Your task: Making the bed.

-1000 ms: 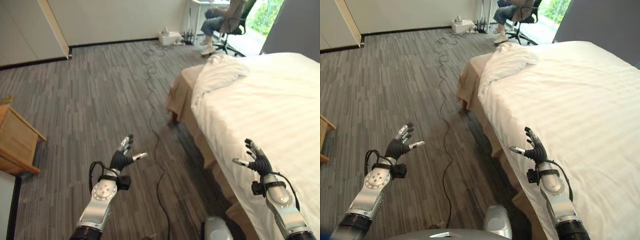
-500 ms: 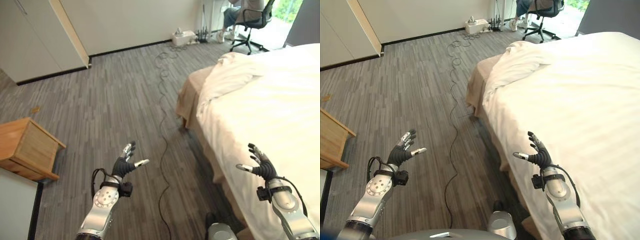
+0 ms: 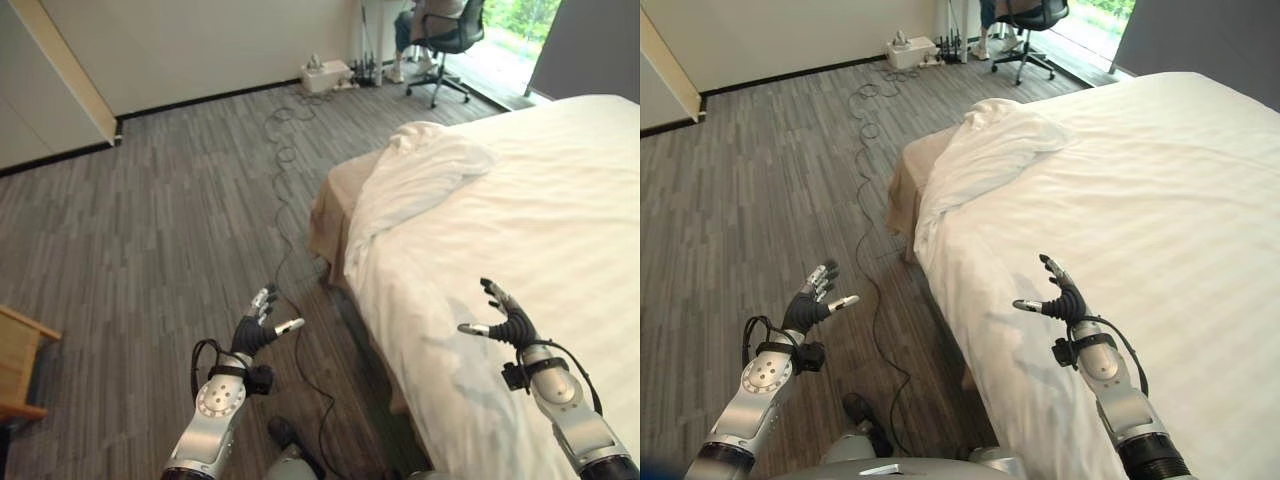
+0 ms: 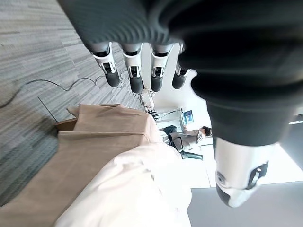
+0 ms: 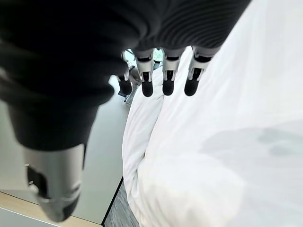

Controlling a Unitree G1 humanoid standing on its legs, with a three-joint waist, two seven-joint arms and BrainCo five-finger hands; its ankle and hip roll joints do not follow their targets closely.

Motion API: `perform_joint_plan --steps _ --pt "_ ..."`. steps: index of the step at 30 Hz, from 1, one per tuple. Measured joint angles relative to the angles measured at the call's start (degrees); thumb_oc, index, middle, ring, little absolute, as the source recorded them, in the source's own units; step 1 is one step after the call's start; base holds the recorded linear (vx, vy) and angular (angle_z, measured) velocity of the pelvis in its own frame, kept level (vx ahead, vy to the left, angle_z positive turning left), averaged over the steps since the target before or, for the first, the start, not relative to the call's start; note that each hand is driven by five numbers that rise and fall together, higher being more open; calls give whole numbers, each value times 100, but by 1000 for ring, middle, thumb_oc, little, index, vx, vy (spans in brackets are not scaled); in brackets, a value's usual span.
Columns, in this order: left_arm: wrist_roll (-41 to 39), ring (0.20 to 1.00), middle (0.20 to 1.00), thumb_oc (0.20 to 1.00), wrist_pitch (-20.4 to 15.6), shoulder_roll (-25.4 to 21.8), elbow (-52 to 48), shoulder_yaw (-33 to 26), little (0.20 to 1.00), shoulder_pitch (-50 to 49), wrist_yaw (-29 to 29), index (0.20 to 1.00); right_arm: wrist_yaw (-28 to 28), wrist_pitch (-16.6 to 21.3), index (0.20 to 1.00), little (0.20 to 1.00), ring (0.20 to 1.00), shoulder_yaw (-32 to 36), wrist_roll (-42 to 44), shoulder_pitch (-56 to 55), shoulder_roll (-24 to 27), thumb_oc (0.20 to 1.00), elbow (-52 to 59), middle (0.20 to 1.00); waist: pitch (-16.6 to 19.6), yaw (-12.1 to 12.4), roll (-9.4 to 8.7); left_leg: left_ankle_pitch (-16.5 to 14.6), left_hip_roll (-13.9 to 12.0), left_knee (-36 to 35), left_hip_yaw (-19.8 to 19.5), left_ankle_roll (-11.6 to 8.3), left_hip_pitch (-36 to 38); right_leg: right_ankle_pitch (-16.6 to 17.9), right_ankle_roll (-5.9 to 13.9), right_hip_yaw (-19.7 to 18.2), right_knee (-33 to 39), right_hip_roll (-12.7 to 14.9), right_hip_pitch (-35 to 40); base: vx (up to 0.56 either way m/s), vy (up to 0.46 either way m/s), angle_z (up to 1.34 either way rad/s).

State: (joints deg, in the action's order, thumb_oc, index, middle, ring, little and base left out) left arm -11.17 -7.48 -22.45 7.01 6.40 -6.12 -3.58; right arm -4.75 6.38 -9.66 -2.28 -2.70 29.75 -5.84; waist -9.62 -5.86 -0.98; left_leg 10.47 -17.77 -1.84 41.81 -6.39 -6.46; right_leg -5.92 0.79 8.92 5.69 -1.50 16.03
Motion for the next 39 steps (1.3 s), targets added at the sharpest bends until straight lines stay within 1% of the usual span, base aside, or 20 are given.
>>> perform_joint_plan --steps 2,3,5,6,7,11,15,16,18,20,21,24,27,29,30,33,34,36,37,39 --pt "4 1000 1000 1000 46 103 59 52 1000 54 7 1000 7 -15 1000 1000 1000 -230 -249 -42 -61 1000 58 1000 84 -38 -11 170 634 -202 -119 817 612 -458 518 29 -780 348 42 275 126 -10" --pt "11 1000 1000 1000 55 74 71 174 1000 192 5 1000 16 15 1000 1000 1000 -392 -375 -146 -130 1000 136 1000 83 -67 -18 -41 885 -350 -217 778 885 -584 804 199 -2648 628 -678 181 110 33" --pt "13 1000 1000 1000 56 -60 65 324 1000 309 -52 1000 8 17 1000 1000 1000 -422 -408 -240 -215 1000 399 1000 -6 -259 -88 -270 1120 -354 -528 885 1047 61 973 24 -5903 1300 -2296 202 18 75" --pt "16 1000 1000 1000 55 -118 55 362 1000 352 -57 1000 16 21 1000 1000 1000 -449 -426 -287 -276 1000 489 1000 17 -424 -193 -370 1246 -354 -489 980 1117 -163 1008 -163 -6212 1502 -2836 385 -61 93" --pt "16 1000 1000 1000 46 -153 46 324 1000 372 -64 1000 14 22 1000 1000 1000 -451 -449 -256 -330 1000 485 1000 -23 -460 -156 -535 1305 -358 -475 996 1209 -192 1080 -247 -6103 1618 -3246 416 -104 69" --pt "9 1000 1000 1000 49 -192 25 275 1000 351 -92 1000 0 22 1000 1000 1000 -291 -448 -96 -318 1000 491 1000 -101 -537 -54 -905 1609 -347 -507 713 1506 -205 644 359 -3073 1717 -3331 293 -193 18" --pt "7 1000 1000 1000 52 -160 64 44 1000 214 -77 1000 -11 16 1000 1000 1000 -177 -443 -139 -308 1000 357 1000 -96 -546 -44 -1105 1540 -339 -459 393 1920 1205 549 1083 -1123 1643 -2846 266 -228 8" --pt "7 1000 1000 1000 52 -51 72 -10 1000 130 -93 1000 -10 10 1000 1000 1000 -171 -436 -56 -278 1000 212 1000 -60 -612 55 -1194 1374 -338 -440 185 2043 1461 290 1202 -1065 1463 -2706 230 -277 -12" --pt "7 1000 1000 1000 55 209 87 108 1000 192 -73 1000 -9 -2 1000 1000 1000 -39 -379 40 44 1000 132 1000 -46 -668 380 -1205 1124 -196 -398 131 2121 1471 162 1199 -617 1064 -2357 212 -275 -23" --pt "3 1000 1000 1000 53 312 149 203 1000 327 -70 1000 -49 -48 1000 1000 1000 87 -323 117 91 1000 23 1000 -35 -596 250 -1201 829 1049 -337 133 1983 1495 76 958 -204 1036 -1869 226 -219 -59" --pt "-4 1000 1000 1000 39 494 167 232 1000 450 -72 1000 -126 -21 1000 1000 1000 129 -204 152 219 1000 57 1000 -26 -579 228 -1133 480 2303 -351 21 1680 1437 72 821 2 1071 -1588 239 -144 -64" --pt "-160 1000 1000 1000 -1 656 198 282 1000 486 -66 1000 -183 -23 1000 1000 1000 145 -121 64 209 1000 -61 1000 -16 -530 225 -872 11 3955 -713 -518 1254 1240 28 658 42 1169 -1171 256 15 -17" --pt "-212 1000 1000 1000 -18 316 219 280 1000 332 -91 1000 -176 -50 1000 1000 1000 19 -118 -131 -117 1000 -45 1000 -44 -178 -151 -1352 548 1656 -1817 -360 928 1105 147 464 42 1362 -1096 169 87 -26" --pt "-209 1000 1000 1000 11 202 271 224 1000 184 -151 1000 -94 -45 1000 1000 1000 -59 -120 -106 -158 1000 -3 1000 -8 -155 68 -1080 756 -69 -2446 160 903 1112 464 226 35 1292 -1208 188 95 -71" --pt "-207 1000 1000 1000 15 210 319 190 1000 139 -184 1000 -85 -53 1000 1000 1000 -97 -124 -91 -145 1000 -18 1000 -3 -95 205 -926 789 -96 -2788 76 923 1162 607 -30 32 1227 -1270 214 103 -123" --pt "-205 1000 1000 1000 37 88 296 -69 1000 -5 -287 1000 18 -62 1000 1000 1000 -361 -125 -372 -288 1000 -8 1000 88 -156 42 -1090 1108 65 -2529 -50 1048 605 740 -203 -1103 1116 -1798 207 151 -106" --pt "-206 1000 1000 1000 14 -6 248 -119 1000 30 -344 1000 19 -60 1000 1000 1000 -356 -130 -418 -374 1000 -44 1000 63 -147 -119 -1173 1259 254 -2545 -57 1047 655 609 -423 -993 1166 -1826 117 153 -116" --pt "-207 1000 1000 1000 12 -156 143 -318 1000 99 -421 1000 33 -56 1000 1000 1000 -340 -135 -452 -392 1000 -6 1000 77 -62 -123 -1326 1363 129 -2903 431 1273 1145 639 -889 -420 1205 -1745 99 183 -152" --pt "-206 1000 1000 1000 -22 -561 25 -360 1000 888 -500 1000 16 -52 1000 1000 1000 -107 -174 -712 -383 1000 123 1000 -4 -388 -23 -1281 1652 -343 -2641 614 1610 1319 868 -796 -319 1423 -1732 9 122 -124" --pt "-182 1000 1000 1000 -111 -908 -321 -485 1000 1105 -576 1000 50 -58 1000 1000 1000 -96 -212 -779 -408 1000 323 1000 -51 -519 -8 -1339 1615 -347 -2036 597 1698 1394 1000 -670 -644 1333 -2175 -42 39 -145"
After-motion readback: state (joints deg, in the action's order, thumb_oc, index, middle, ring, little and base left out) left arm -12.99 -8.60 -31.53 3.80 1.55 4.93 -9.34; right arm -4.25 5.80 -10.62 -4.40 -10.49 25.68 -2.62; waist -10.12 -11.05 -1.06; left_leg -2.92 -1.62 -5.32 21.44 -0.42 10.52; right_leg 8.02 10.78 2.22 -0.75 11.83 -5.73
